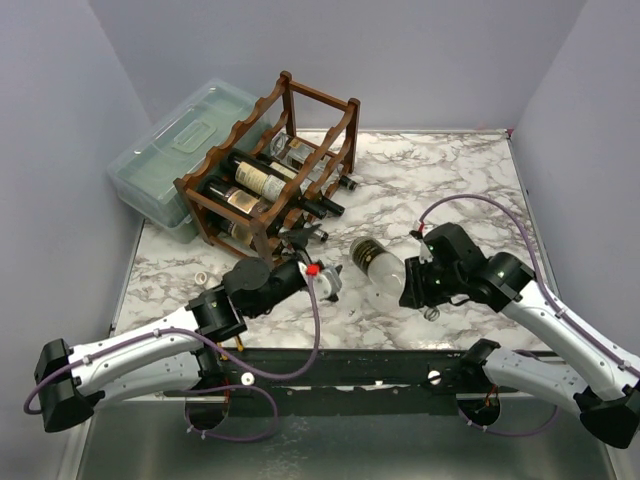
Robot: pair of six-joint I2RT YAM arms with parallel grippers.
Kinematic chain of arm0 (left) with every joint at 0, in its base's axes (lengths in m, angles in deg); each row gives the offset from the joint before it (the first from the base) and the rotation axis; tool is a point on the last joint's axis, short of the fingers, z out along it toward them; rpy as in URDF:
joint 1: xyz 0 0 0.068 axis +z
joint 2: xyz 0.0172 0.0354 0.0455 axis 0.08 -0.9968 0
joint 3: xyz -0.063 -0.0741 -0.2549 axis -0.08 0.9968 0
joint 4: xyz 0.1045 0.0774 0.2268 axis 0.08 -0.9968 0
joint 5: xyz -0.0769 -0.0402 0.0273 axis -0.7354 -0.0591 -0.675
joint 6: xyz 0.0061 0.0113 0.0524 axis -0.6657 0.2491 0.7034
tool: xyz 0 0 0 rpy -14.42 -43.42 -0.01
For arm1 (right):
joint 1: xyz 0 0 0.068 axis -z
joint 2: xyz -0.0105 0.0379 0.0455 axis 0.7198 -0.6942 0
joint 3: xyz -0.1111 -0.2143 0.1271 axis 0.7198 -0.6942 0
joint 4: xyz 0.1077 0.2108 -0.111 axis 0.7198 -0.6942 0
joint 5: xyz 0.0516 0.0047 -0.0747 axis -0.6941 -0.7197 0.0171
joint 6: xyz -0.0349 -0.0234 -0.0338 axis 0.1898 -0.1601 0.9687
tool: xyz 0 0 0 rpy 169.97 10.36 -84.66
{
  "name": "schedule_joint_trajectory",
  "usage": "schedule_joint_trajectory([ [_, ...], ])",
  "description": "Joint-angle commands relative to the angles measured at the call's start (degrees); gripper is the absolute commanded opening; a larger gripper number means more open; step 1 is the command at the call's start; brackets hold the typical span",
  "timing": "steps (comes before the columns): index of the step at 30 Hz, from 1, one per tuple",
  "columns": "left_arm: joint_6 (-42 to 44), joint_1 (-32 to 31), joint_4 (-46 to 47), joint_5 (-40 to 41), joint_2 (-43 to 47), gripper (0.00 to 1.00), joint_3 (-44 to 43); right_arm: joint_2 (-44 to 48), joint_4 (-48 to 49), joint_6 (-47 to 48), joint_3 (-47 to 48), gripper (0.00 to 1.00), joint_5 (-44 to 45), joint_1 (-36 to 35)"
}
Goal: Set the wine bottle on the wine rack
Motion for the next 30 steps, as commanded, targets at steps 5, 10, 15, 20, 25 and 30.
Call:
schedule_joint_trajectory([
  [5, -35.90, 13.07, 7.39, 25.24, 5.25, 0.99, -7.31, 1.01, 16.58, 2.19, 5.60, 0.00, 12.43, 0.12],
  [10, -39.02, 17.47, 0.31, 35.85, 3.23, 0.99, -11.21, -2.81, 25.13, 8.47, 6.12, 0.00, 17.26, 0.46],
  [15, -42.65, 20.51, -6.92, 44.60, 0.10, 0.99, -15.38, -7.82, 33.63, 13.32, 7.34, 0.00, 15.62, 2.30],
  [20, -43.54, 22.70, -10.81, 43.72, -3.09, 0.99, -17.96, -12.73, 38.70, 14.39, 9.73, 0.00, 8.93, 7.26],
  [25, -43.27, 23.50, -13.18, 43.33, -5.79, 0.99, -19.64, -15.95, 41.15, 15.85, 12.21, 0.00, 2.15, 10.32],
  [30, -43.30, 23.50, -12.81, 42.38, -5.93, 0.99, -19.38, -18.74, 41.38, 17.96, 15.07, 0.00, -3.24, 10.53],
])
